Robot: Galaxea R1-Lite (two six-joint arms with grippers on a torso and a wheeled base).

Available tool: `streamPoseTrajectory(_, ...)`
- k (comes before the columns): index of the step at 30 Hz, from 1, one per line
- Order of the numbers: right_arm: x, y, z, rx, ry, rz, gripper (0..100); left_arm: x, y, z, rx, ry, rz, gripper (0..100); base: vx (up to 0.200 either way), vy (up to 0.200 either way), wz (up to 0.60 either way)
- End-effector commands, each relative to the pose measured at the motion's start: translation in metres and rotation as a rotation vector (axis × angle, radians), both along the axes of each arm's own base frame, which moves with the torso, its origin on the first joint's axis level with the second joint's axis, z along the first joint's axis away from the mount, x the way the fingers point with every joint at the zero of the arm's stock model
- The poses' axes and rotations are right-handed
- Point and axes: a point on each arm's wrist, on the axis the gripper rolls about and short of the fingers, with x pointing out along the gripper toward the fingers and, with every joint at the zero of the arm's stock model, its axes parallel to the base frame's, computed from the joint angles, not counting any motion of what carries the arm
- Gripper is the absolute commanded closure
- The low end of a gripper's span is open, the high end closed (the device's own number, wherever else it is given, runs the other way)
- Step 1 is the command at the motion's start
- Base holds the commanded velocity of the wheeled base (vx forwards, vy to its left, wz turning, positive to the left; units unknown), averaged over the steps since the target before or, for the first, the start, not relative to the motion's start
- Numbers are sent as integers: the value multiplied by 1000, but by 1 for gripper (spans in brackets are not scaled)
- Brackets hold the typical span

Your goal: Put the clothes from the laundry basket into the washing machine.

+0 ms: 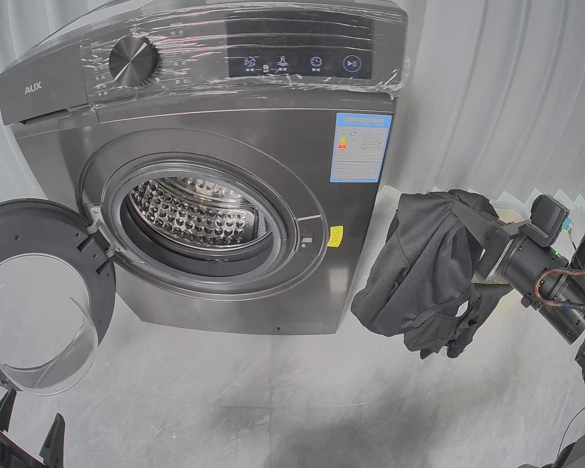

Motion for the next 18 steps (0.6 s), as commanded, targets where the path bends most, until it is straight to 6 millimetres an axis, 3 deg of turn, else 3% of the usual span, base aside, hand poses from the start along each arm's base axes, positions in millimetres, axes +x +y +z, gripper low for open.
streamPoseTrajectory(1, 1, 1, -1, -2, 3, 1, 100, 0, 0, -5, -1, 0, 0, 0, 0, 0, 0)
streamPoseTrajectory(12, -2, 2, -6, -6, 24, 11, 100, 0, 0, -5, 2, 0, 0, 0, 0, 0, 0)
streamPoseTrajectory(18, 0, 3, -8, -10, 32, 11, 100, 0, 0, -5, 2, 2, 0, 0, 0, 200, 0)
